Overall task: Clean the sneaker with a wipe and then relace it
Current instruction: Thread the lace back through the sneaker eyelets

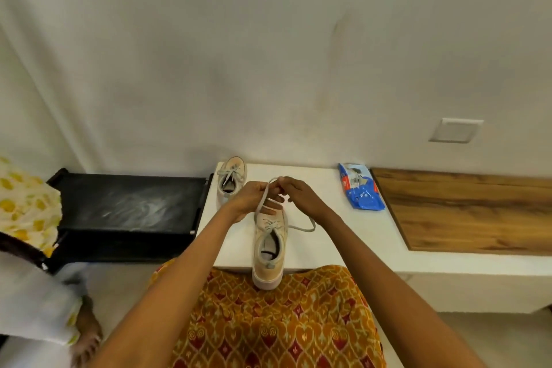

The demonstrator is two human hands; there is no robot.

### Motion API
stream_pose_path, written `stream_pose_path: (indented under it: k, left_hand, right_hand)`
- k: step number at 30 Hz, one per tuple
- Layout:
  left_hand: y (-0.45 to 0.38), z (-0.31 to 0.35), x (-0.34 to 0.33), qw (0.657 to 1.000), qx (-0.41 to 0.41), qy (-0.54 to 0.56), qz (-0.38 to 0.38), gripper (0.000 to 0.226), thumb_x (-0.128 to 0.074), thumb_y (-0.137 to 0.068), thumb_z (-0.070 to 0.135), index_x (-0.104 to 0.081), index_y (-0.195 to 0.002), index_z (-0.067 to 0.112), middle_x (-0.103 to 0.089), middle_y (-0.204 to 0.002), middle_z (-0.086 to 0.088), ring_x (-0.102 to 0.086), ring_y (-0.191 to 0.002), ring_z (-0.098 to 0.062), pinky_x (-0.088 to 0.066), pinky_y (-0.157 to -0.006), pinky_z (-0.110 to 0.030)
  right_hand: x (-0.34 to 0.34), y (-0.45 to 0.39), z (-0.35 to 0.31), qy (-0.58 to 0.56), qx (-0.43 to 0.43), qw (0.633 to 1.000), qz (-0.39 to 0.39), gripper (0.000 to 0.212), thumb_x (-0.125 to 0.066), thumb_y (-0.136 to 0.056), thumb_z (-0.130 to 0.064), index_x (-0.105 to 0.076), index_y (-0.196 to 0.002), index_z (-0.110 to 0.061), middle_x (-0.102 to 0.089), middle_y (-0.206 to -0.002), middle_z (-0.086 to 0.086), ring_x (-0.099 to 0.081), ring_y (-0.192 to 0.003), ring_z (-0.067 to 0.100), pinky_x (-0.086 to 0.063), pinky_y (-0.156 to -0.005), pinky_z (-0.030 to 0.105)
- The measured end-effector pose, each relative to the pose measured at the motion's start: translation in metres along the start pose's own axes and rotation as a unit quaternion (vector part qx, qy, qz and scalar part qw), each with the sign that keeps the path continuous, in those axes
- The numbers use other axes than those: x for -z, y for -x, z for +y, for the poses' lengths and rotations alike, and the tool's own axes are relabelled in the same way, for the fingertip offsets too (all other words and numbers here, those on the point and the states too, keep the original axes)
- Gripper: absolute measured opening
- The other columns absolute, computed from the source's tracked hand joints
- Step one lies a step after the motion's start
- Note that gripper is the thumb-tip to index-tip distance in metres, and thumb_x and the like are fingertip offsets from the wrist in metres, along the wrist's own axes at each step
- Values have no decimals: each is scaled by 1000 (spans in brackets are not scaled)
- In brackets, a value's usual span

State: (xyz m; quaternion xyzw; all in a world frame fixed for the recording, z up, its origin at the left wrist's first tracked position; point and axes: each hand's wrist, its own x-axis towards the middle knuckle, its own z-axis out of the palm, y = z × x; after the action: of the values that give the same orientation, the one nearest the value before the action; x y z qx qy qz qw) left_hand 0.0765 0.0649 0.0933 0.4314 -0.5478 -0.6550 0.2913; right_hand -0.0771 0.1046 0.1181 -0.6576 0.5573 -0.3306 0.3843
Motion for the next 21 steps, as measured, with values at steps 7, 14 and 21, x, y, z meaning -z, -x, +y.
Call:
stream_pose_path:
  k: [7,14,21]
  left_hand:
    - [-18,-47,16,900,28,376,220,21,-39,-95,8,-51,-78,7,-63,-89,-14,-61,-77,-29,-54,-75,-39]
    - [-11,-72,28,831,22,502,240,32,-31,-94,9,-35,-63,14,-36,-41,1,-37,-38,-13,-47,-52,-30]
    - [-10,-74,49,924,44,288,249,28,-43,-96,23,-47,-69,15,-36,-43,6,-23,-31,-5,-15,-31,-14]
  right_hand:
    - [-3,2,54,40,-176,982,63,37,-41,-99,-32,-67,-112,-9,-60,-120,14,-52,-117,29,-40,-99,36]
    - [-24,7,68,-191,-201,947,160,36,-38,-100,-30,-67,-99,-9,-60,-107,1,-54,-105,19,-42,-93,34]
    - [10,2,67,-553,-168,750,322,38,-28,-104,-26,-52,-81,-7,-62,-69,10,-59,-68,20,-52,-79,38]
